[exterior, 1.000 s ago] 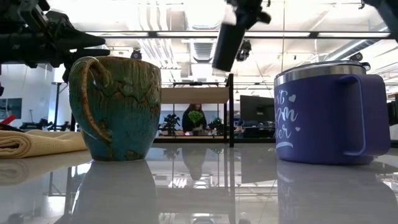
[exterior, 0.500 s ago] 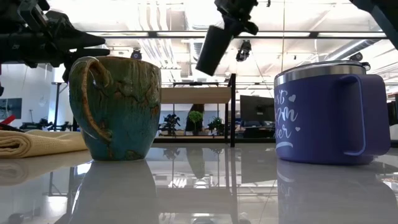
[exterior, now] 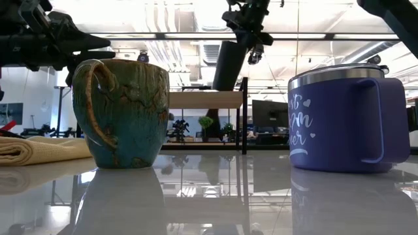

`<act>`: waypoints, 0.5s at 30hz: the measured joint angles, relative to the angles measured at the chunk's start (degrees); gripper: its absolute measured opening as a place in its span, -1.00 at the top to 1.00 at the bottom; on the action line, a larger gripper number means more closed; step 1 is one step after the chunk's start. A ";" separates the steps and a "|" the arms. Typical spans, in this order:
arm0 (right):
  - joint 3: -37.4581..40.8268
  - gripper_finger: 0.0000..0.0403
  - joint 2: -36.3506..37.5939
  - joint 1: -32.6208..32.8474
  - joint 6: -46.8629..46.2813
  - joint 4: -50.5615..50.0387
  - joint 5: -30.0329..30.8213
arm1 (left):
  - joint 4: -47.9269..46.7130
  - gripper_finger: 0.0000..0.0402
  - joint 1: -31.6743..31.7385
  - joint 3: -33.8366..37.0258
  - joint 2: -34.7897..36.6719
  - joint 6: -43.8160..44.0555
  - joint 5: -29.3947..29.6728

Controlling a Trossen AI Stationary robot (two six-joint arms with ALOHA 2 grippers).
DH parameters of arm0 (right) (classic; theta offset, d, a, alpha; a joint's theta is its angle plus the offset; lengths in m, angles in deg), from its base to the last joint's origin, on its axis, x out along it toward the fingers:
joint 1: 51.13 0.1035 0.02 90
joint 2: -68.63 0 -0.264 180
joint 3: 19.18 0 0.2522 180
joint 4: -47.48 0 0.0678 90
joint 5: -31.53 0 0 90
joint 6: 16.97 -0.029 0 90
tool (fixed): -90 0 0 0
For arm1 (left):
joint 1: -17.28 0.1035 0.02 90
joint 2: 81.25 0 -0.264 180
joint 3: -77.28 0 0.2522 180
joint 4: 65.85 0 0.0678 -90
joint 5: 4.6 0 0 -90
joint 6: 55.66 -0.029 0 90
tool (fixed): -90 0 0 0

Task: Stack small to large cups/mugs on shelf
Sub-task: Put the black cup on the shelf

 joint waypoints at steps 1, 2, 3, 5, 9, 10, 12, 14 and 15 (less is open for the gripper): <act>0.00 0.96 -0.01 -0.03 0.01 0.08 0.02 | 0.00 0.46 -0.01 0.00 0.02 0.00 0.00; 0.00 0.96 -0.07 -0.07 0.00 0.14 0.02 | 0.03 0.46 -0.01 0.00 0.01 0.00 0.00; 0.00 0.96 -0.10 -0.09 0.00 0.24 0.03 | 0.02 0.46 0.00 0.00 0.00 0.00 0.00; 0.00 0.96 -0.07 -0.11 -0.19 0.19 0.04 | 0.01 0.46 0.00 0.00 0.02 0.00 0.00; 0.00 0.96 0.04 -0.07 -0.20 -0.08 -0.02 | 0.00 0.46 0.00 0.00 0.02 0.00 0.00; 0.00 0.96 0.04 -0.07 -0.20 -0.37 -0.26 | 0.01 0.46 0.00 0.00 0.02 0.02 0.00; 0.00 0.96 0.04 -0.07 -0.20 -1.21 -0.50 | 0.00 0.46 0.01 0.00 0.02 0.00 0.00; 0.00 0.96 0.04 -0.07 -0.20 -2.60 -0.63 | 0.00 0.46 0.00 0.00 0.02 0.00 0.00; 0.00 0.96 0.04 -0.07 -0.22 -3.09 -0.63 | 0.00 0.46 0.01 0.00 0.02 0.00 0.00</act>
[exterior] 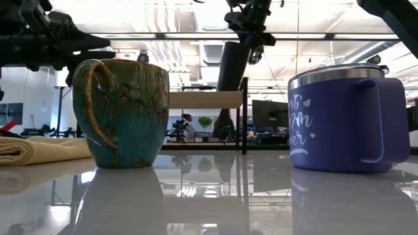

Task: Stack small to large cups/mugs on shelf
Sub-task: Put the black cup on the shelf

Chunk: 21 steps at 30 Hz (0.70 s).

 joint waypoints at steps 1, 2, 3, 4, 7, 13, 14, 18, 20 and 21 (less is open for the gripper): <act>0.00 0.96 0.00 0.00 0.00 -0.06 0.02 | 0.00 0.46 0.00 0.00 0.00 0.00 0.00; 0.00 0.96 0.00 0.00 0.00 -0.06 0.04 | 0.02 0.46 0.00 0.00 -0.01 0.00 0.00; 0.00 0.96 0.00 0.00 0.00 0.02 0.04 | 0.00 0.46 0.00 0.00 -0.02 0.00 0.00; 0.00 0.96 0.00 0.00 0.00 0.09 0.04 | 0.00 0.46 0.00 0.00 -0.02 0.00 0.00; 0.00 0.96 0.00 0.00 0.01 0.16 0.05 | 0.00 0.46 -0.02 0.00 -0.02 0.02 0.00; 0.00 0.96 0.00 -0.02 0.26 0.68 -0.70 | 0.02 0.46 0.00 0.00 -0.02 0.00 0.00; 0.00 0.96 0.00 -0.01 0.67 1.30 -1.16 | 0.01 0.46 0.00 0.00 -0.02 0.00 0.00; 0.00 0.96 0.00 0.17 1.43 3.08 -2.89 | 0.00 0.46 0.00 0.00 -0.02 0.00 0.00; 0.00 0.94 -0.05 0.17 1.55 3.47 -3.41 | 0.02 0.46 -0.02 0.00 -0.02 0.00 0.00; 0.00 0.92 -0.11 0.17 1.53 3.43 -3.43 | 0.01 0.46 0.00 0.00 -0.02 0.00 0.00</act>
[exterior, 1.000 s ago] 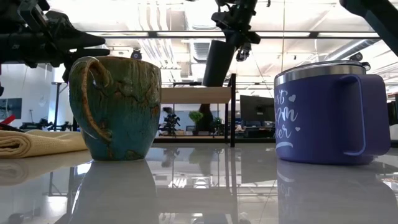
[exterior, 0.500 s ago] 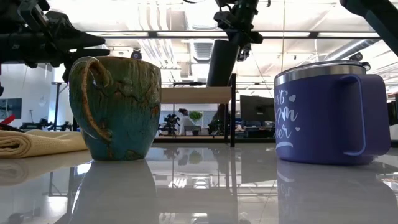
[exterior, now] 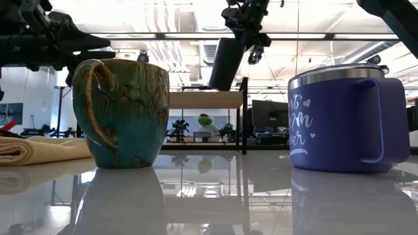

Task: Stack small to large cups/mugs on shelf
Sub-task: Put the black cup on the shelf

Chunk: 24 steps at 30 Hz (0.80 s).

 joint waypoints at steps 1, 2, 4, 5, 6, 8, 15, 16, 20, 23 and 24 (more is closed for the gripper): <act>0.00 0.90 -0.13 0.00 0.00 0.00 0.00 | -0.01 0.46 0.00 0.00 0.00 0.01 0.00; 0.00 0.87 -0.30 -0.02 0.02 0.00 0.00 | -0.01 0.46 -0.02 0.00 0.00 0.01 0.00; 0.00 0.80 -0.73 -0.07 0.04 0.00 0.02 | 0.00 0.46 0.01 0.00 0.00 0.00 -0.01; 0.00 0.77 -0.80 -0.07 0.04 0.00 0.02 | -0.01 0.46 0.00 0.00 0.00 0.00 -0.01; 0.00 0.74 -0.86 -0.07 0.04 0.05 0.04 | -0.01 0.46 -0.02 0.00 0.00 0.00 0.00; 0.00 0.68 -0.87 -0.07 0.07 0.71 0.07 | 0.00 0.46 -0.01 0.00 0.00 0.00 0.00; 0.00 0.52 -0.87 -0.07 0.49 2.86 0.92 | -0.01 0.46 -0.01 0.00 0.00 0.00 0.00; 0.00 0.51 -0.87 -0.07 0.68 2.86 1.11 | 0.00 0.46 -0.01 0.00 0.00 0.00 -0.01; 0.00 0.47 -0.85 -0.09 1.14 2.86 1.11 | -0.01 0.46 -0.02 0.00 0.00 0.00 0.00; 0.00 0.44 -0.72 -0.07 1.35 2.90 2.34 | -0.01 0.46 0.01 0.00 0.00 0.00 0.00; 0.00 0.44 -0.57 -0.07 1.50 2.91 3.34 | 0.01 0.46 -0.02 0.00 0.00 0.00 0.00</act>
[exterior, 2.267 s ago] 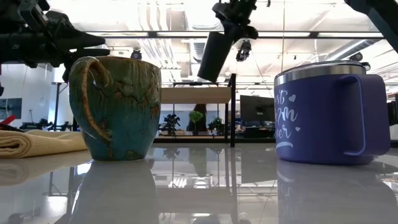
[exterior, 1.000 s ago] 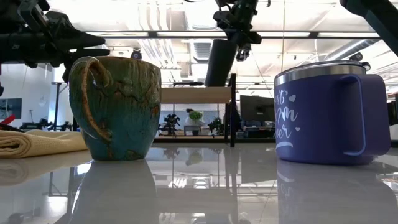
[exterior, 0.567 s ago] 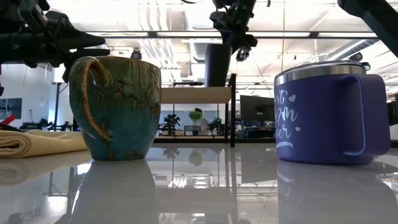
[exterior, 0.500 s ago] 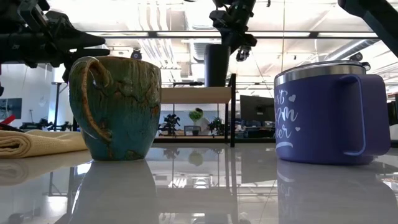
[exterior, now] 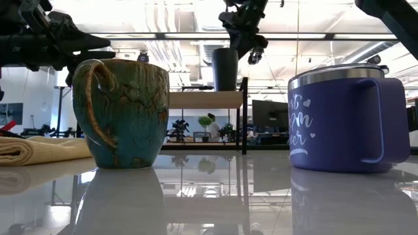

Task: Stack small to large cups/mugs on shelf
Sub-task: Put the black cup on the shelf, then put the green mug on the shelf

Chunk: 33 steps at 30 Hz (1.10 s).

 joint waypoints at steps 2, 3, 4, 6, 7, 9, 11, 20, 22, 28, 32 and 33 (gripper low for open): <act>0.00 0.42 0.29 0.00 0.28 0.14 1.25 | -0.02 0.46 0.01 0.00 0.00 0.00 0.00; -0.01 0.41 0.51 0.00 0.27 0.21 1.38 | -0.01 0.46 0.02 0.00 0.00 0.00 -0.01; -0.08 0.40 0.65 -0.01 0.29 0.19 1.40 | -0.02 0.46 0.01 0.00 0.00 0.00 0.00; -0.15 0.39 1.11 -0.04 0.57 0.28 1.42 | -0.01 0.46 0.02 0.00 0.00 0.01 -0.01; -0.15 0.38 1.37 -0.02 0.90 0.38 1.50 | -0.02 0.46 0.02 0.00 0.00 0.00 -0.02; -0.17 0.37 2.29 0.00 1.13 1.03 2.15 | -0.01 0.46 0.00 0.00 0.00 0.00 0.00; -0.17 0.36 3.72 0.00 1.53 1.82 2.31 | 0.00 0.46 0.02 0.00 0.00 0.00 0.00; -0.28 0.38 11.14 0.00 -1.19 -3.65 5.30 | -0.02 0.46 0.00 0.00 0.00 0.01 0.00; -0.28 0.37 11.75 0.01 -2.45 -8.67 5.29 | -0.02 0.46 0.00 0.00 0.00 0.00 0.00; 1.58 0.37 13.59 2.76 -4.33 -9.49 1.58 | 0.00 0.46 0.01 0.00 0.00 0.00 -0.02; 4.63 0.40 14.41 4.79 -6.28 -9.86 0.68 | -0.03 0.46 0.00 0.00 0.00 0.00 0.00; 5.76 0.41 14.54 5.35 -6.43 -9.97 0.25 | -0.03 0.46 0.01 0.00 0.00 0.00 -0.02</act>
